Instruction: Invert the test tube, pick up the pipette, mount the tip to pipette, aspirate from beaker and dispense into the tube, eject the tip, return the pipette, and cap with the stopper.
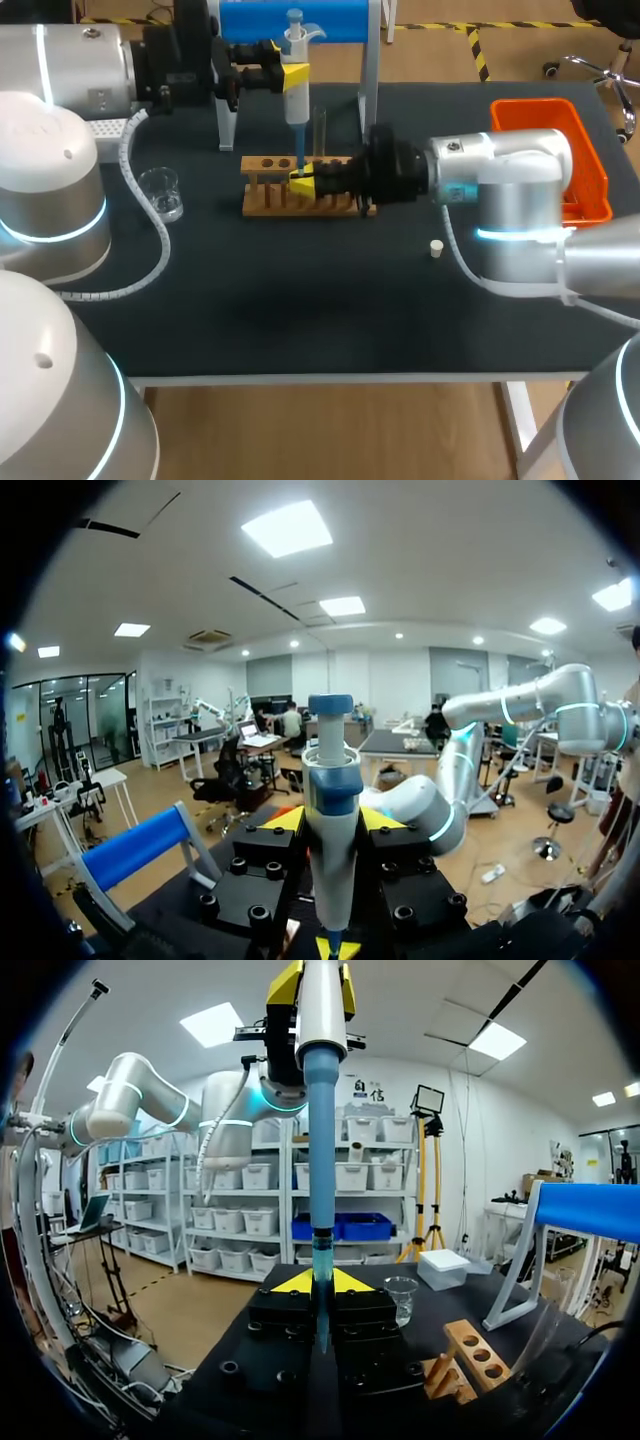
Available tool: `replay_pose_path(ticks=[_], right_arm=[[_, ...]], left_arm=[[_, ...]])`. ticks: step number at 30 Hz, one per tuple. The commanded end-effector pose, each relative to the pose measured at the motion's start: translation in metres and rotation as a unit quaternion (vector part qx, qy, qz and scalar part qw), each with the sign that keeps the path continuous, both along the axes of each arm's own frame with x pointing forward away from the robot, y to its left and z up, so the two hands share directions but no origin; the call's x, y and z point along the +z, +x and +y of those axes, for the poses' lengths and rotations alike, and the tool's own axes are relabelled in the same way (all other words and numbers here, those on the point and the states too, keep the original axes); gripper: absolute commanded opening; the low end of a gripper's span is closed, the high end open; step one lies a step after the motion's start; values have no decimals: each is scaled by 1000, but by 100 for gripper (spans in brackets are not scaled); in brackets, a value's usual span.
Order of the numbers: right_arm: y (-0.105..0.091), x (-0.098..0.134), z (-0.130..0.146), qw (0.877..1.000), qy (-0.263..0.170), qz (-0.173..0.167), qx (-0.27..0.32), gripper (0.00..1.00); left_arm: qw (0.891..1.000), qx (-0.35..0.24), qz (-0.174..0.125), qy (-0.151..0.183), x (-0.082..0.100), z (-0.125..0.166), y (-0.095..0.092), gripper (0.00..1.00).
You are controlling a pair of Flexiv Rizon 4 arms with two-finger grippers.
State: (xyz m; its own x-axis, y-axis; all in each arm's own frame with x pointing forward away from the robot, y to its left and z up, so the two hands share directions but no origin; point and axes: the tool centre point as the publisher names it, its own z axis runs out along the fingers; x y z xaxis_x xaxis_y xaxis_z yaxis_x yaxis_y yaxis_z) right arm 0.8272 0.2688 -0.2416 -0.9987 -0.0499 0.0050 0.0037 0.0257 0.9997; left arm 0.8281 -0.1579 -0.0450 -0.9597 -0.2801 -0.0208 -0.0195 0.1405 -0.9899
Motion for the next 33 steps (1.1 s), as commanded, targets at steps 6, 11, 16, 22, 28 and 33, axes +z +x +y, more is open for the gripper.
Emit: replay_pose_path(ticks=[6, 11, 16, 22, 28, 33], right_arm=[[-7, 18, 0, 1000, 0, -5, 0, 0], [-8, 11, 1, 1000, -10, -2, 5, 100], [-10, 4, 1, 1000, -20, -5, 18, 100], [-9, -9, -6, 999, -33, 4, 14, 100], [-6, -17, -22, 999, -49, 6, 7, 100], [-6, -17, -25, 999, -50, 7, 4, 100]], left_arm=[[1000, 0, 1, 1, -6, 0, 0, 0], [1000, 0, 1, 1, -6, 0, 0, 0], [1000, 0, 1, 1, -6, 0, 0, 0], [1000, 0, 1, 1, -6, 0, 0, 0], [1000, 0, 1, 1, -6, 0, 0, 0], [1000, 0, 1, 1, -6, 0, 0, 0]])
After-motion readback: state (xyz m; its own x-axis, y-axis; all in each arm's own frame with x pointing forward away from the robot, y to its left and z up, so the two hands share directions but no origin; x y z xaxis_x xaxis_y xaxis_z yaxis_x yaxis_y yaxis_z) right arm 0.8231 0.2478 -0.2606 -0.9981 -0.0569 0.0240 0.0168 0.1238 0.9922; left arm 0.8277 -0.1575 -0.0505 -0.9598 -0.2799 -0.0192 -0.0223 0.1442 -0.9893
